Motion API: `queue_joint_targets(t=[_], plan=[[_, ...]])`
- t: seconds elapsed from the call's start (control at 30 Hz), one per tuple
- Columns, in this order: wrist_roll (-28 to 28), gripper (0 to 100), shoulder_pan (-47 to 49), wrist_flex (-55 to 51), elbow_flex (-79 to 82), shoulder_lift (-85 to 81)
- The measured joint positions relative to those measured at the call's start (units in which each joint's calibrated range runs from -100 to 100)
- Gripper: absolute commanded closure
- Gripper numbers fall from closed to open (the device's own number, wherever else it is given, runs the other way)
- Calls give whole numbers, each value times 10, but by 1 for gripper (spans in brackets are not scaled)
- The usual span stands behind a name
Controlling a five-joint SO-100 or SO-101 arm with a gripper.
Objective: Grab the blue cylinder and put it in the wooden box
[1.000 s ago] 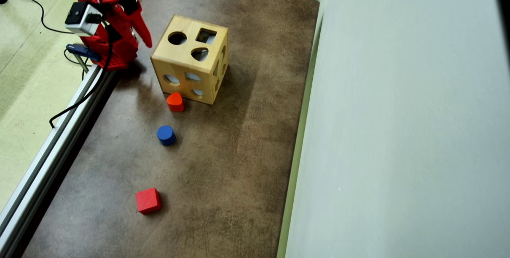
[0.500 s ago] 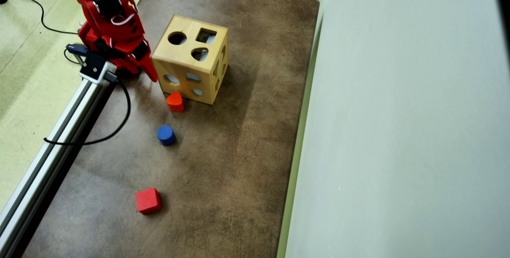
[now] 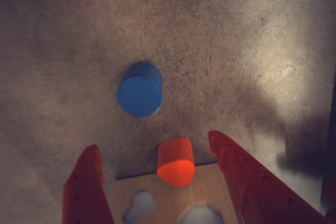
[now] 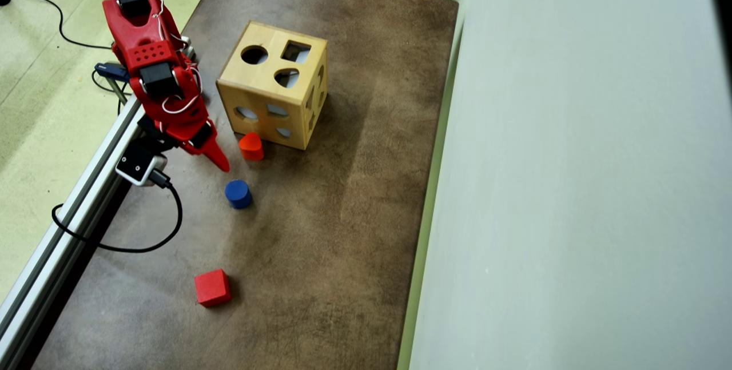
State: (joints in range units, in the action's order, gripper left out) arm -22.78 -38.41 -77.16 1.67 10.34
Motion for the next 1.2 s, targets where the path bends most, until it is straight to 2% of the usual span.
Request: queue_joint_targets(t=[0.53, 1.2], plan=[[-1, 68, 1, 69, 0, 86], [0, 68, 6, 79, 0, 118]])
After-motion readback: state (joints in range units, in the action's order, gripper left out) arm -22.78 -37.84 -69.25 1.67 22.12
